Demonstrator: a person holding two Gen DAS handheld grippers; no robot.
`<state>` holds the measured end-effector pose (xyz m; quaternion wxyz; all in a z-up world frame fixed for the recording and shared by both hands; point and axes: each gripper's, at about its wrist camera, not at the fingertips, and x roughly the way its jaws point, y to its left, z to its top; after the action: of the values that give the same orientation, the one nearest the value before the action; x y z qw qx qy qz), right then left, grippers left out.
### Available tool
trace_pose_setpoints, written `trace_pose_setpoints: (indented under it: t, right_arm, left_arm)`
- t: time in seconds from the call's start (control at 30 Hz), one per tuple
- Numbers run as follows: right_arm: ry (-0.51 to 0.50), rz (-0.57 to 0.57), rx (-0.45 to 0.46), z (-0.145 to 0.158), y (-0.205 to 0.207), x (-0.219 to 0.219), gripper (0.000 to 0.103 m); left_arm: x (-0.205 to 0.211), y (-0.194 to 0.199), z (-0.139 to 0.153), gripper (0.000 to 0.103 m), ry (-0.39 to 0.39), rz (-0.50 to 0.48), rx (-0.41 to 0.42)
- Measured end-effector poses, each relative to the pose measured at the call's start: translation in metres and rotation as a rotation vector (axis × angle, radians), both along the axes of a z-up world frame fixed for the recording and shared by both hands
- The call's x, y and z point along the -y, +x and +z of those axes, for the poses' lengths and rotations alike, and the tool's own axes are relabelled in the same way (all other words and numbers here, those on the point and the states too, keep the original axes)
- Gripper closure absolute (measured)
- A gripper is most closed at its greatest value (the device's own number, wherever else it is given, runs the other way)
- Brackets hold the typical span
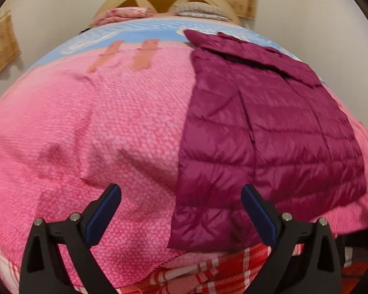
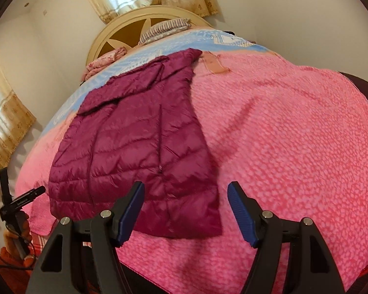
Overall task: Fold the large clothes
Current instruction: 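Lay the folded jacket flat on the bed and open both grippers, then grasp the magenta jacket's hem with both grippers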
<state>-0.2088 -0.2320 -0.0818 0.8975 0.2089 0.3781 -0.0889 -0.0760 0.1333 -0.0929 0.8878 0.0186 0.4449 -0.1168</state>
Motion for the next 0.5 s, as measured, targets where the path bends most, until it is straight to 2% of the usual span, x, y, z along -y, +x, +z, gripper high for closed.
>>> trace_pose_setpoints:
  t: [0.2, 0.3, 0.37, 0.5]
  right_arm:
    - [-0.01, 0.026, -0.018, -0.011, 0.0, -0.002, 0.033]
    - [-0.016, 0.037, -0.021, -0.013, 0.003, -0.003, 0.033]
    - [-0.003, 0.052, -0.024, -0.014, 0.004, -0.004, 0.033]
    - [-0.033, 0.091, -0.046, -0.016, 0.009, -0.012, 0.033]
  left_arm:
    - [-0.008, -0.003, -0.014, 0.002, -0.073, -0.034, -0.023]
    - [-0.01, 0.001, -0.024, 0.002, -0.154, -0.053, -0.07]
    - [-0.007, 0.001, -0.03, 0.002, -0.182, -0.072, -0.088]
    - [0.002, -0.001, -0.041, 0.004, -0.176, -0.098, -0.106]
